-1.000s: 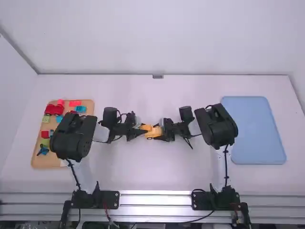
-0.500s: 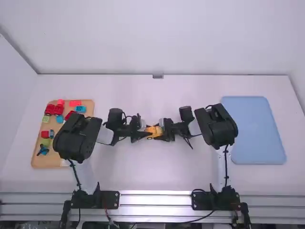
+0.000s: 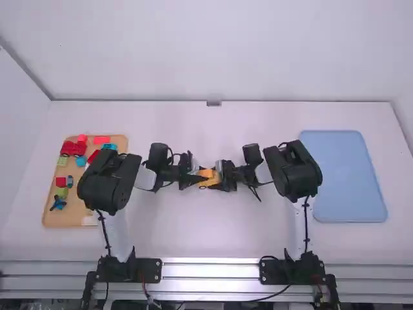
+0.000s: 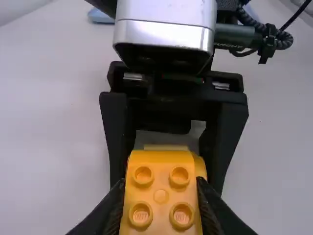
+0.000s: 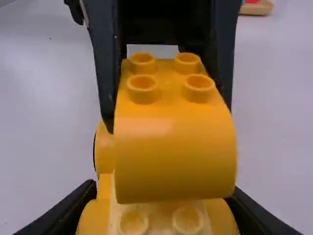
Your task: Assemble lego blocks to make yellow taxi
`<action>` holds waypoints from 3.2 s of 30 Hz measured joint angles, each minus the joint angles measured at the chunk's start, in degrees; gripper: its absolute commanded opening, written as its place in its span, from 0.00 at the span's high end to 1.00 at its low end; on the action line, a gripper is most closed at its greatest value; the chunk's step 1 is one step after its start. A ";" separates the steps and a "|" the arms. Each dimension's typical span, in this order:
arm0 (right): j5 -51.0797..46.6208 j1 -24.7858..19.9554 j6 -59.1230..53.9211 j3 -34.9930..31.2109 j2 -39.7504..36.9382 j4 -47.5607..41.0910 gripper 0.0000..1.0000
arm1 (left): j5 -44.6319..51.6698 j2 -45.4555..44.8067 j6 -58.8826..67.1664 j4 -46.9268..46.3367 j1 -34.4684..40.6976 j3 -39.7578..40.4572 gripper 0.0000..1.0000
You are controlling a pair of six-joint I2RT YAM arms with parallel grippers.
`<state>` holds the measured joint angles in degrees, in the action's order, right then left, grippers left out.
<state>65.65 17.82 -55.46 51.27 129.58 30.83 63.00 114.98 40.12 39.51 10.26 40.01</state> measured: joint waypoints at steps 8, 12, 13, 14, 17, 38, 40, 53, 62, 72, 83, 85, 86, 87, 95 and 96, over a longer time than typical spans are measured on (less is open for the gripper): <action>-0.02 0.00 0.00 0.00 0.00 0.02 0.49 | -2.10 0.13 0.02 0.07 2.27 0.00 0.98; 0.02 0.00 0.26 0.00 0.00 -0.17 0.49 | -1.60 0.87 0.02 0.70 2.54 0.28 0.98; 0.00 -0.02 0.37 0.00 0.00 -0.15 0.49 | -1.20 1.25 0.04 0.83 2.40 0.66 0.98; -0.02 -0.17 0.44 0.00 0.00 -0.15 0.49 | -0.90 1.57 0.00 0.92 2.23 0.96 0.98; 0.00 -0.26 0.46 0.00 0.00 -0.13 0.49 | -0.59 2.03 -0.02 1.81 1.95 1.25 0.98; 0.09 -0.35 0.61 -0.02 0.00 -0.24 0.49 | -2.16 0.87 0.42 -4.44 2.01 2.14 0.98; 0.11 -0.37 0.59 0.00 0.00 -0.24 0.49 | -2.16 0.90 0.42 -4.46 2.01 2.14 0.98; 0.37 -1.22 0.42 -0.02 0.00 -0.39 0.49 | -5.44 0.17 1.77 -9.44 3.82 4.11 0.98; 0.39 -1.01 0.24 -0.02 0.00 -0.59 0.49 | -6.67 -1.20 7.37 -18.10 3.91 5.75 0.98; 0.48 -1.60 0.20 -0.15 0.00 -0.70 0.48 | -12.79 -2.21 6.95 -17.55 6.62 5.35 0.98; 1.01 -2.29 -0.04 -0.28 0.00 -0.79 0.49 | -15.69 -2.71 5.81 -16.94 8.13 5.35 0.98; 0.96 -2.29 -0.04 -0.28 0.00 -0.76 0.49 | -15.74 -2.71 5.73 -16.50 8.13 5.20 0.98; 0.81 -2.29 0.00 -0.28 0.00 -0.76 0.49 | -15.76 -2.71 5.44 -16.06 8.17 5.07 0.94; 0.87 -2.29 0.00 -0.28 0.00 -0.76 0.48 | -15.80 -2.71 5.31 -15.89 8.20 5.01 0.91; 0.74 -2.29 0.00 -0.28 0.00 -0.57 0.48 | -16.22 -3.13 4.68 -16.15 8.26 5.38 0.78; 0.66 -2.29 -0.02 -0.28 0.00 -0.57 0.48 | -16.59 -3.37 4.48 -15.89 8.35 5.33 0.74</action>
<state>66.30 15.53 -55.48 50.98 129.58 30.26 46.41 111.61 44.60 23.62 18.61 45.34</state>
